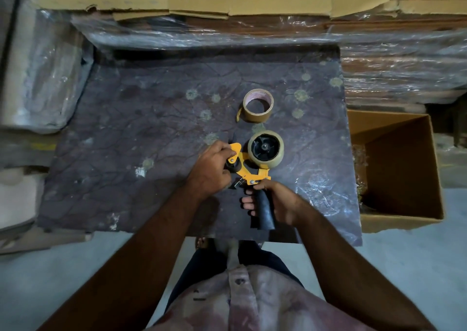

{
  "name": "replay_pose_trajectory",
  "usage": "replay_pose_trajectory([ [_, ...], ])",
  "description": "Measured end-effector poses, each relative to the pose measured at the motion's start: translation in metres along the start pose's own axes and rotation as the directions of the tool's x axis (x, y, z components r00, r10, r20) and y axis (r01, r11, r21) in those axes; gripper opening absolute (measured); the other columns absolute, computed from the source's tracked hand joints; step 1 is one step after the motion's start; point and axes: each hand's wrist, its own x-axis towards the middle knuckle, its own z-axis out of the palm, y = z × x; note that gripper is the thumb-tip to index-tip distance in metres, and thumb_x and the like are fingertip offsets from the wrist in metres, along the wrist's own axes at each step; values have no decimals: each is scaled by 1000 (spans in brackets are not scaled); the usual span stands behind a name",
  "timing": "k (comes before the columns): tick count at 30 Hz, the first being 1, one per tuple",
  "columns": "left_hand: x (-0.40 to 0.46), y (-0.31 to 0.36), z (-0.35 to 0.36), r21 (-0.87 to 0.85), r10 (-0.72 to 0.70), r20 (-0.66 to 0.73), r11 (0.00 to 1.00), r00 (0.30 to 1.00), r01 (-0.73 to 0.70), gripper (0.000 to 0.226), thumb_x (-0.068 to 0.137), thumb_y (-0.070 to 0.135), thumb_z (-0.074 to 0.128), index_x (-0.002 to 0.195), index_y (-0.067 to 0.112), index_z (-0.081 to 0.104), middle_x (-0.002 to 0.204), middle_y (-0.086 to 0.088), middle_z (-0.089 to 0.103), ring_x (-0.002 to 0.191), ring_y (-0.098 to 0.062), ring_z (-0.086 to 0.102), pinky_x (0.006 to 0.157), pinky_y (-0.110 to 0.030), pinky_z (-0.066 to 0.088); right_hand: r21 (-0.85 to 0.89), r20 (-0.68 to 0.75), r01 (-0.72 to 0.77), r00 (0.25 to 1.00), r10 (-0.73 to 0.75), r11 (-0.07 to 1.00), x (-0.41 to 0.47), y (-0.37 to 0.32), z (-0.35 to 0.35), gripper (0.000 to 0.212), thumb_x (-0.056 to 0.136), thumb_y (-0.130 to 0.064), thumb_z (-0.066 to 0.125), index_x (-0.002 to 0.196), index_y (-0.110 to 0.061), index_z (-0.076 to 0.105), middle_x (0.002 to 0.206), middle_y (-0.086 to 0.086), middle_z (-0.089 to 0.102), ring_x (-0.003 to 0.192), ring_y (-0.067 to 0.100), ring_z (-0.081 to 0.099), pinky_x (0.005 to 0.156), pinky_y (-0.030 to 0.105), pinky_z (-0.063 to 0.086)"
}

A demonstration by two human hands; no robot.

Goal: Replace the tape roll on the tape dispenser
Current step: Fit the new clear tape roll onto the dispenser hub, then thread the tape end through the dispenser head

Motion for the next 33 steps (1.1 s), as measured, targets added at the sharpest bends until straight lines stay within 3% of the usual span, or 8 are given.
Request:
replay_pose_trajectory([
  [5, -4, 7, -8, 36, -38, 68, 999, 997, 36, 74, 65, 27, 50, 135, 5, 60, 142, -5, 52, 128, -25, 52, 108, -40, 46, 25, 134, -17, 991, 14, 1000, 4, 4, -3, 45, 79, -35, 66, 115, -8, 66, 117, 18, 68, 100, 28, 67, 89, 38, 51],
  [8, -7, 13, -9, 31, -70, 91, 997, 993, 67, 76, 65, 24, 51, 138, 5, 58, 145, -5, 49, 132, -25, 49, 110, -38, 44, 123, 130, -19, 992, 2, 992, 6, 13, 1, 25, 85, -34, 64, 94, -10, 68, 93, 13, 70, 86, 25, 67, 81, 36, 52],
  [12, -8, 17, -14, 63, -106, 150, 993, 983, 98, 76, 68, 25, 55, 142, 9, 54, 150, -2, 43, 136, -24, 45, 112, -42, 43, 250, 154, -19, 988, -20, 968, 12, 23, 13, 20, 82, -28, 66, 71, -17, 53, 59, -3, 44, 50, 14, 40, 50, 28, 37],
  [17, -8, 18, -21, 73, -124, 180, 991, 976, 113, 79, 65, 35, 54, 142, 17, 53, 149, 4, 42, 135, -21, 46, 109, -49, 44, 212, 106, -30, 994, 7, 977, 2, 19, 19, 19, 79, -29, 60, 66, -19, 50, 52, -4, 38, 41, 14, 32, 46, 26, 30],
  [22, -5, 26, -32, -12, -53, 35, 999, 998, 53, 64, 74, 51, 58, 135, 30, 59, 134, 7, 48, 127, -17, 47, 104, -52, 38, 226, 47, 71, 995, -83, 972, -24, 9, 39, 22, 83, -28, 56, 65, -17, 53, 50, -2, 40, 39, 14, 34, 47, 27, 30],
  [25, -1, 45, -44, 63, -11, -121, 998, 993, 19, 50, 80, 52, 69, 127, 36, 62, 132, 6, 45, 127, -18, 40, 98, -48, 34, 260, 23, 163, 984, -175, 952, -43, -6, 59, 23, 87, -29, 54, 68, -15, 54, 53, -1, 41, 41, 15, 36, 46, 26, 33],
  [28, 7, 65, -66, 91, -30, -216, 995, 976, 50, 45, 75, 55, 74, 116, 37, 65, 143, 3, 38, 134, -21, 32, 101, -49, 32, 252, 0, 245, 968, -253, 936, -62, -23, 80, 24, 89, -30, 51, 71, -14, 54, 54, 0, 42, 41, 14, 36, 46, 26, 34],
  [33, 20, 88, -112, 206, -172, -177, 956, 969, 207, 60, 62, 71, 76, 109, 35, 68, 166, -5, 16, 154, -26, 2, 113, -62, 19, 180, -43, 334, 942, -331, 925, -84, -38, 109, 24, 88, -30, 51, 72, -14, 55, 59, 0, 42, 45, 15, 37, 47, 27, 36],
])
